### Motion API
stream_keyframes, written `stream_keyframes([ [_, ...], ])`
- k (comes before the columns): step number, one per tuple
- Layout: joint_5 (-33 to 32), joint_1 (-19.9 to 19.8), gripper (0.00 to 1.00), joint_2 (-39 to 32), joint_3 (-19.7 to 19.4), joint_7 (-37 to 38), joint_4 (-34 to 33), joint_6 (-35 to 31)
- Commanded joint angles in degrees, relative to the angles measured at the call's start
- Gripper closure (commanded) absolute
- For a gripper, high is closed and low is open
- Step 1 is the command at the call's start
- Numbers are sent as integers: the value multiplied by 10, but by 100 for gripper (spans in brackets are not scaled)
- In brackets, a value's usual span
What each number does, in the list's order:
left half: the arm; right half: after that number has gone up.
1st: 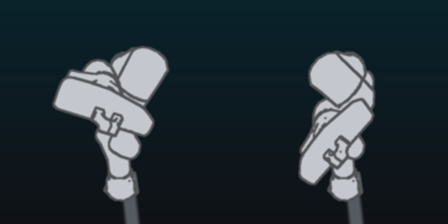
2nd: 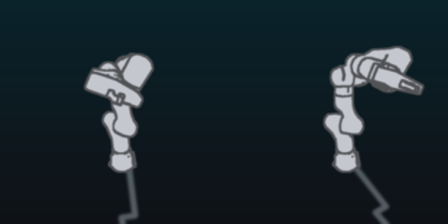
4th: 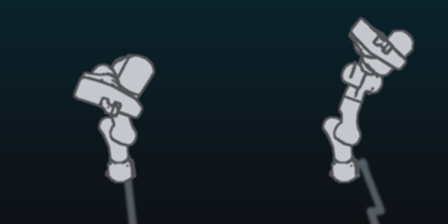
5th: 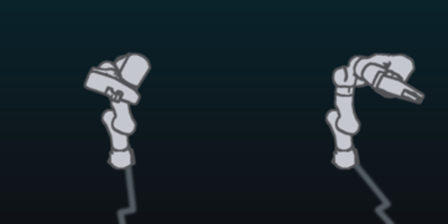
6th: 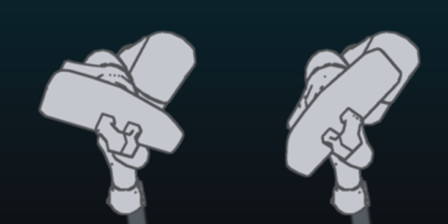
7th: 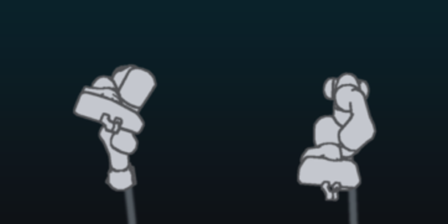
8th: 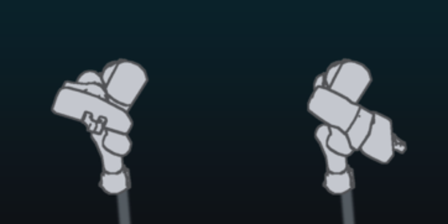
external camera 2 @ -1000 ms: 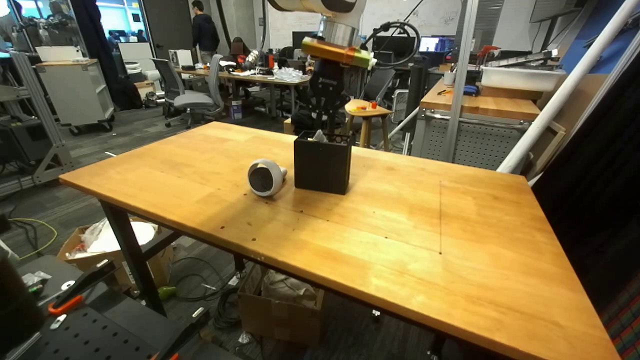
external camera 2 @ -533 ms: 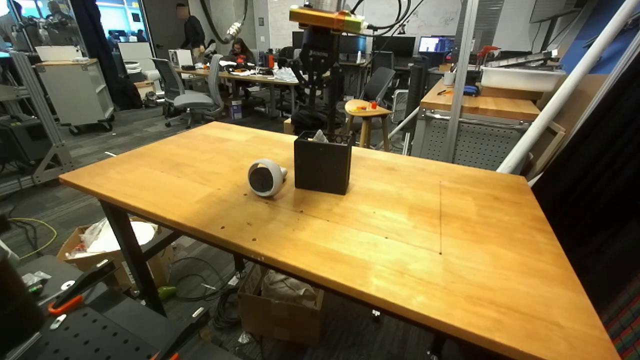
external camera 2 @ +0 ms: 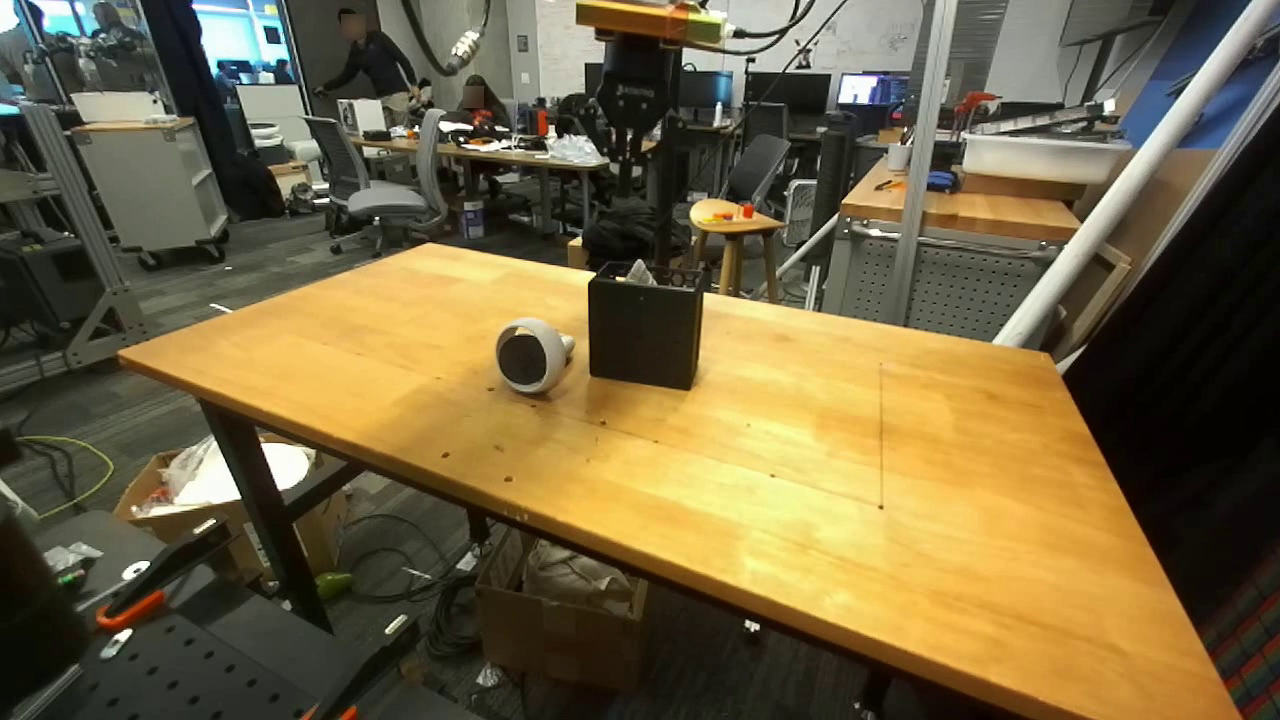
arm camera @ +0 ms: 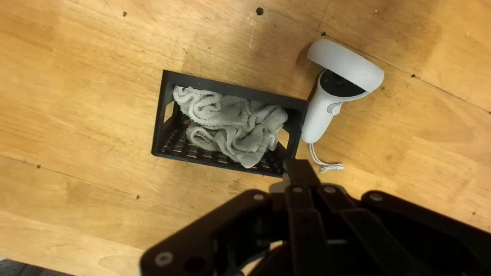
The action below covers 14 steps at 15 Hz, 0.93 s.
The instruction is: Pick up the towel and put it in the black object
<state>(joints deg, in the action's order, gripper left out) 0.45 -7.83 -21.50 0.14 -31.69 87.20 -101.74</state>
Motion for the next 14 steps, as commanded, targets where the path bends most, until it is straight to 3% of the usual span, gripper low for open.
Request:
stream_keyframes([
  [1, -8, 1, 100, -14, 0, -2, -31, 19],
  [14, 4, -9, 100, -79, 2, 4, -60, 7],
])
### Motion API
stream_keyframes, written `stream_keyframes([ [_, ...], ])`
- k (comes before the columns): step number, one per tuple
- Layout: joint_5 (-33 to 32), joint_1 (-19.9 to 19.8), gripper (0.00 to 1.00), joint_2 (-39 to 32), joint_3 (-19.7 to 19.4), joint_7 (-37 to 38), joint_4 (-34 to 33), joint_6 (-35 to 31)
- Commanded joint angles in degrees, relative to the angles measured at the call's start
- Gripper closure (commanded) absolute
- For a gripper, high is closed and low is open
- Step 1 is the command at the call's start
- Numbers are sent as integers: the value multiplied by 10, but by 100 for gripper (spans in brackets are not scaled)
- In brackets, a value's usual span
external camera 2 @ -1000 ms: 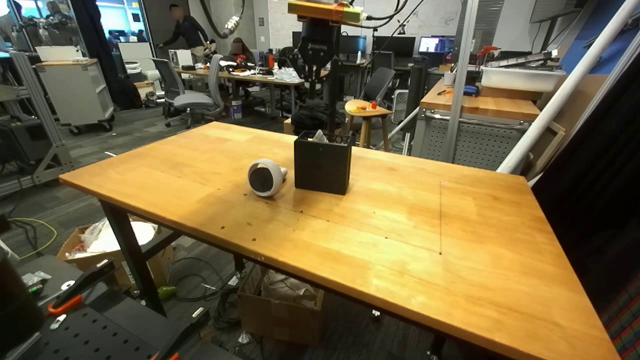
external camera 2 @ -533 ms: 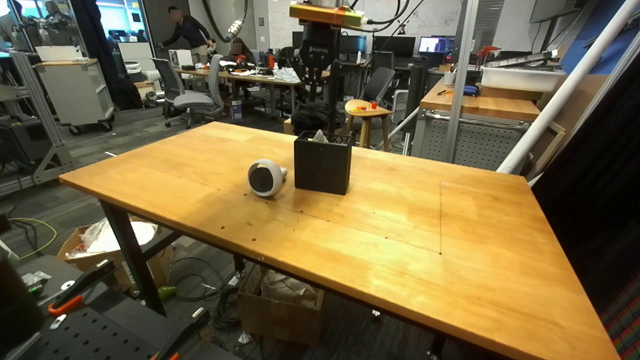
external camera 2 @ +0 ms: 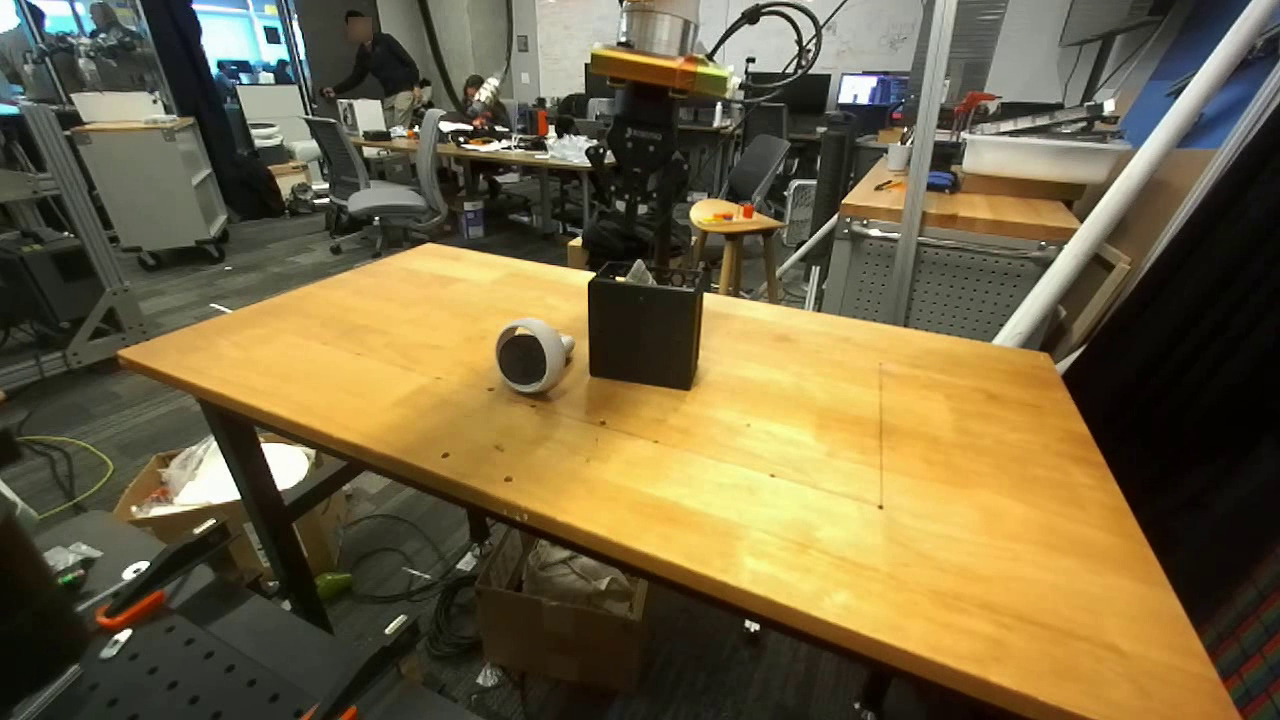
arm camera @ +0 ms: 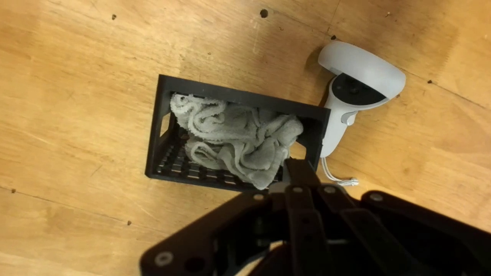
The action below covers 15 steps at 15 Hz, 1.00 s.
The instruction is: Pick up the towel and put it in the black object
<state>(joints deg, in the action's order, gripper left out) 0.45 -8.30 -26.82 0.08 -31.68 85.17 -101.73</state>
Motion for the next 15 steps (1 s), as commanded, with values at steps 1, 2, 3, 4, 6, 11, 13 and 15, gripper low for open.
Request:
stream_keyframes([
  [1, 5, -4, 100, -34, 4, 5, -47, 8],
  [2, 5, -4, 100, -41, 4, 6, -54, 9],
  [3, 7, -5, 100, -49, 5, 6, -60, 9],
  [4, 9, -6, 100, -56, 6, 7, -66, 9],
  [6, 12, -8, 100, -70, 6, 8, -75, 9],
  [11, 22, -16, 100, -96, 8, 13, -89, 7],
  [13, 24, -19, 100, -102, 9, 14, -93, 7],
  [15, 26, -21, 100, -107, 10, 15, -97, 6],
])
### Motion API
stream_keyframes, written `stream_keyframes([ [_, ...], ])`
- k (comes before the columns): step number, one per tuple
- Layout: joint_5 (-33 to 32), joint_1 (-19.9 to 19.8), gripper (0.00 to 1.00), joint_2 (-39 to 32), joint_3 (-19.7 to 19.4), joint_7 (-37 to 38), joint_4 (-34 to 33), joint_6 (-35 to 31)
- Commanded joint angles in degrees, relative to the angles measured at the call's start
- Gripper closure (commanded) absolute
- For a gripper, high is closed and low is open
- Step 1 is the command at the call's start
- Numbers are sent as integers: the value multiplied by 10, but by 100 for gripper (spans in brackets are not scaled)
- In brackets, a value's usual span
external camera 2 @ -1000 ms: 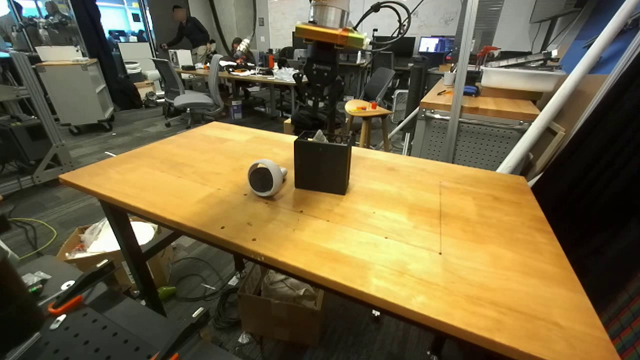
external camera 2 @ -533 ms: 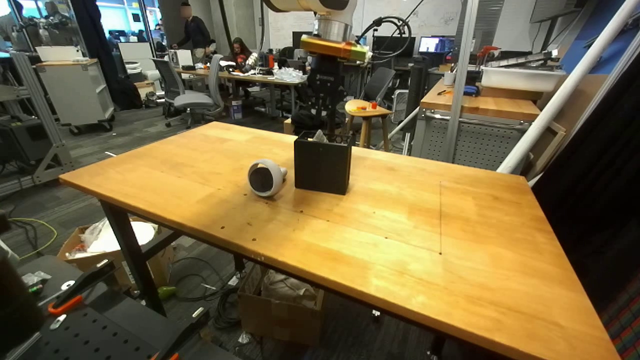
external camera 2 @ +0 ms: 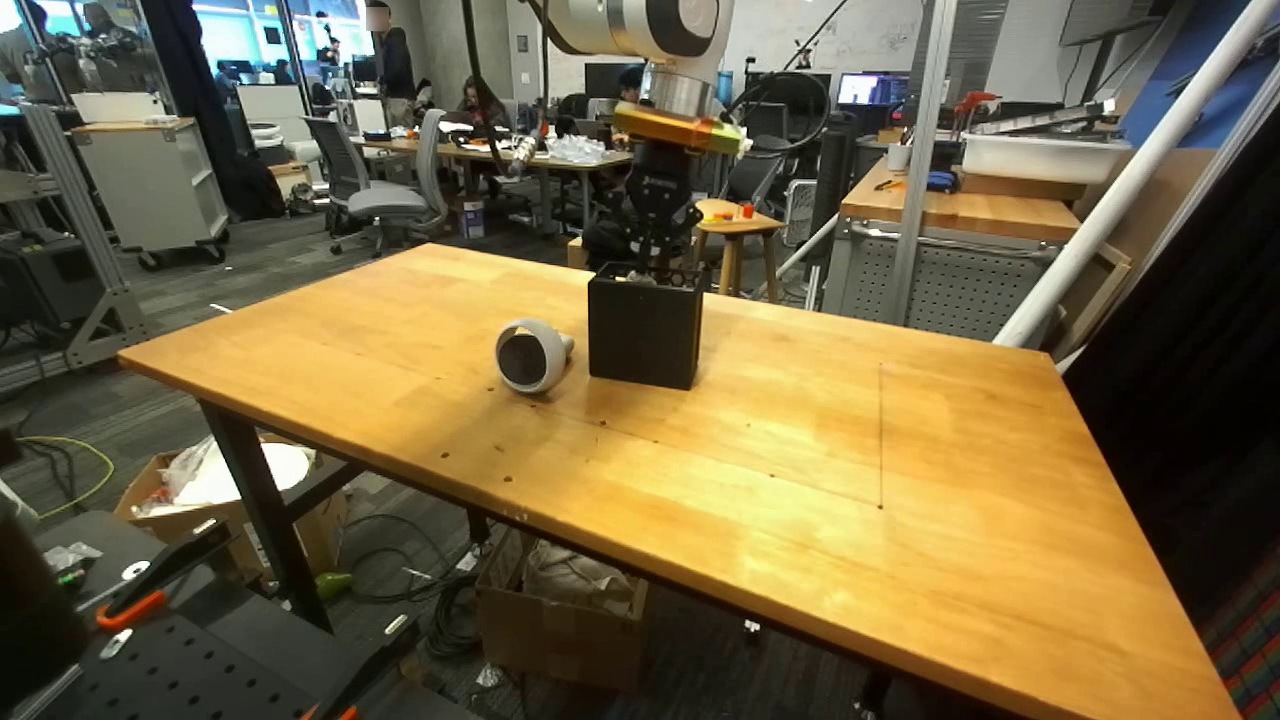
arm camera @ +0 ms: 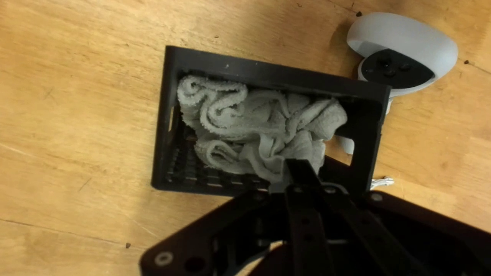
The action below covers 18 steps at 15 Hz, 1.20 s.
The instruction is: Pick up the towel and put it in the black object
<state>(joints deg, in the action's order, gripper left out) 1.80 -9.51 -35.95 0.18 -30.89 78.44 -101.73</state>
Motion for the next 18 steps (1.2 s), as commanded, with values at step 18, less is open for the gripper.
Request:
stream_keyframes([
  [18, 93, -47, 100, -45, 17, 3, -6, -11],
])
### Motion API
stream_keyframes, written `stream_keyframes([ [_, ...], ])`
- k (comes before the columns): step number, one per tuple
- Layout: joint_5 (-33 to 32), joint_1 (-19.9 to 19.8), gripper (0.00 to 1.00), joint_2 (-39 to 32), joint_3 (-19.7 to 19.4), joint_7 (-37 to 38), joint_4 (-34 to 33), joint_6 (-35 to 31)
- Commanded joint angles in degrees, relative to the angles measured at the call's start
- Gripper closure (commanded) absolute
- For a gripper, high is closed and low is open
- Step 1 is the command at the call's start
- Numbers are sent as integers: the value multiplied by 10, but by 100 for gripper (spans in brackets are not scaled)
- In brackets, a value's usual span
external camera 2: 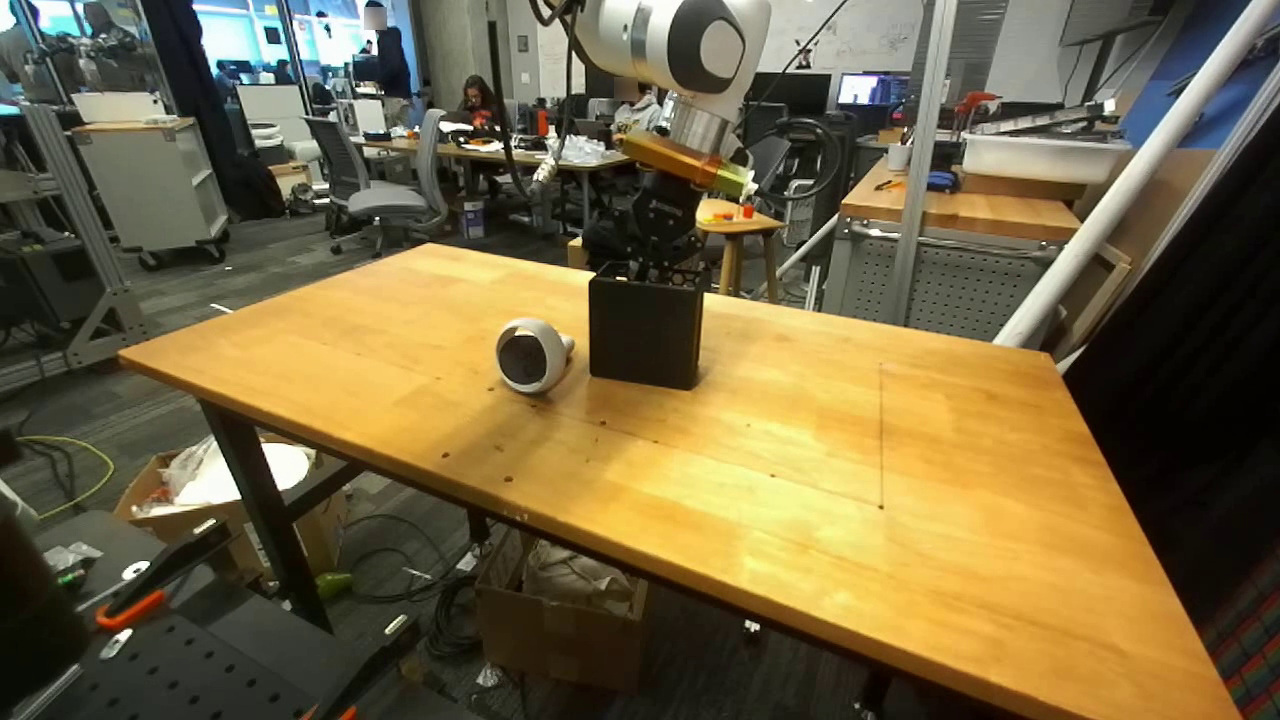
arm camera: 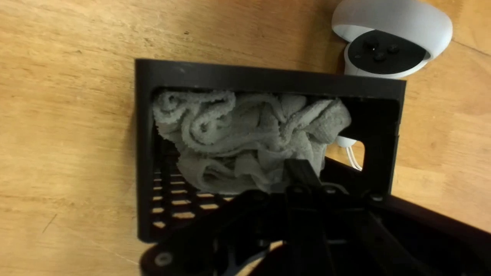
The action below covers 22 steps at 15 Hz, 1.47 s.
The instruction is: Pick up the towel and put it in the black object
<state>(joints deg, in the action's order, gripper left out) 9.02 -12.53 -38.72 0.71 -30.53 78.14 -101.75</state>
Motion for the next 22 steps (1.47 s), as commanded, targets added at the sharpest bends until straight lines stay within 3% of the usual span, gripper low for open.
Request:
stream_keyframes([
  [1, 28, -19, 100, -18, 12, -1, 0, -12],
  [22, 32, -18, 100, 92, 9, -24, 135, -97],
])
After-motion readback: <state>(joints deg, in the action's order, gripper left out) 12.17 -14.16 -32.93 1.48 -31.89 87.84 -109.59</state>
